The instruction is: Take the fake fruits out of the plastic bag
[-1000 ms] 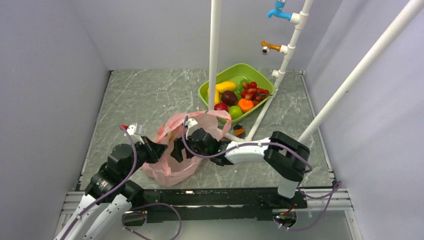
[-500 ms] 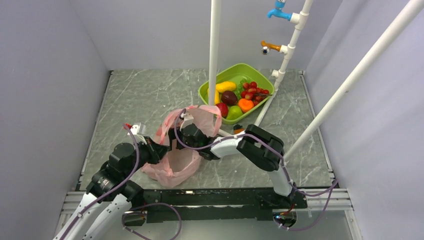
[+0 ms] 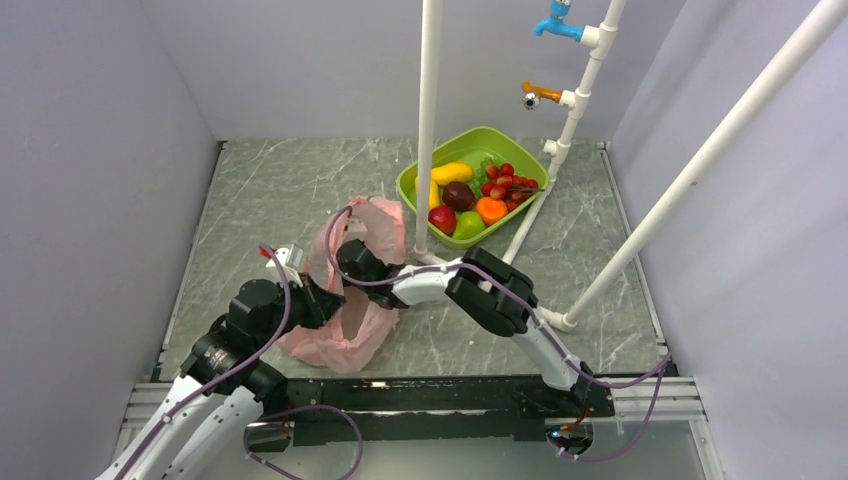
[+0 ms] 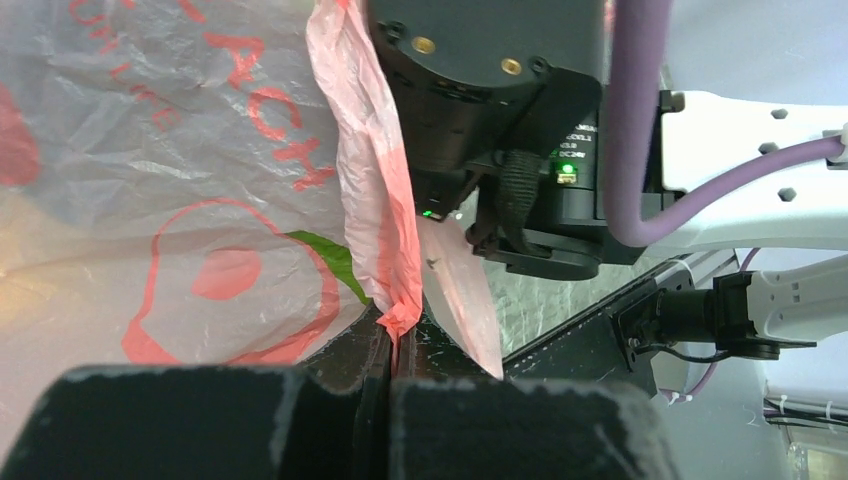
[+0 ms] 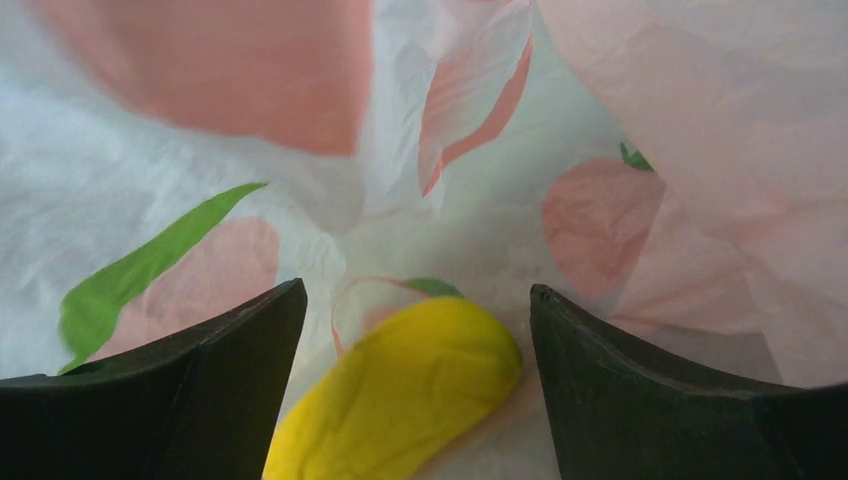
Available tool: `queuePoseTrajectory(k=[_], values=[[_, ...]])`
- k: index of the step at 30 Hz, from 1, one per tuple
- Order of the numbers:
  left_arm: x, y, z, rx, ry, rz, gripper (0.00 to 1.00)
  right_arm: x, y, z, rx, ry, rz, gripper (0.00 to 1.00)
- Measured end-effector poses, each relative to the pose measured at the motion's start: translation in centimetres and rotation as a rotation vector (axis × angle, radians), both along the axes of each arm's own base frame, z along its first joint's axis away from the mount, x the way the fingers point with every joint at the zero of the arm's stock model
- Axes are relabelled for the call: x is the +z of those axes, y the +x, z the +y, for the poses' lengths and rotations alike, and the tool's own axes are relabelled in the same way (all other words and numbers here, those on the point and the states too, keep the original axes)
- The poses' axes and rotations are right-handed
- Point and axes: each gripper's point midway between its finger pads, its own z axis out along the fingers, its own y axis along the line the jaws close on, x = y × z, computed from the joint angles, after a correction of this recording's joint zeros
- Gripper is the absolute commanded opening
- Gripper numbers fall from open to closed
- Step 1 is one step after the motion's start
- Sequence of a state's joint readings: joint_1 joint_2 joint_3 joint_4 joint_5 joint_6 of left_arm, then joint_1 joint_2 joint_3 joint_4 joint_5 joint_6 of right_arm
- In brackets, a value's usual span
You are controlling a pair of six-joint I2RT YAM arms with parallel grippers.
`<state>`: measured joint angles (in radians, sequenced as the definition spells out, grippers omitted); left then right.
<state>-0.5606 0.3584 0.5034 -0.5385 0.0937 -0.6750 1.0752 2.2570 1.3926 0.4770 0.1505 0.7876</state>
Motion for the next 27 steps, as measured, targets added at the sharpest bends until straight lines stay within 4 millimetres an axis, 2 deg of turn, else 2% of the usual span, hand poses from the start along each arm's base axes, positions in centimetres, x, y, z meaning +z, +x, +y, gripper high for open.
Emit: queuePoseTrajectory(k=[3, 8, 13, 16, 18, 21, 27], values=[[-0.2, 0.1, -0.1, 0.002, 0.003, 0.009, 0.00, -0.4, 0.7, 1.3, -0.012, -0.002, 0.021, 0.49], [-0.3, 0.1, 0.0, 0.010, 0.001, 0.023, 0.00, -1.2, 0.7, 1.6, -0.024, 0.010, 0.064, 0.42], [-1.4, 0.1, 1.2, 0.072, 0.050, 0.076, 0.00, -1.3, 1.3, 1.1, -0.028, 0.002, 0.061, 0.19], [-1.5, 0.3, 2.6, 0.141, 0.107, 0.109, 0.00, -2.0, 1.1, -0.6, -0.013, -0.045, 0.057, 0.09], [-1.0, 0.6, 3.5, 0.184, 0.142, 0.112, 0.00, -1.7, 1.0, -1.8, -0.005, -0.075, 0.042, 0.03], [0.0, 1.3, 4.9, 0.245, 0.209, 0.093, 0.00, -0.1, 0.9, -3.3, 0.016, -0.112, -0.009, 0.00], [0.8, 3.0, 7.0, 0.300, 0.380, 0.042, 0.00, 6.7, 0.9, -4.8, 0.048, -0.086, -0.151, 0.00]])
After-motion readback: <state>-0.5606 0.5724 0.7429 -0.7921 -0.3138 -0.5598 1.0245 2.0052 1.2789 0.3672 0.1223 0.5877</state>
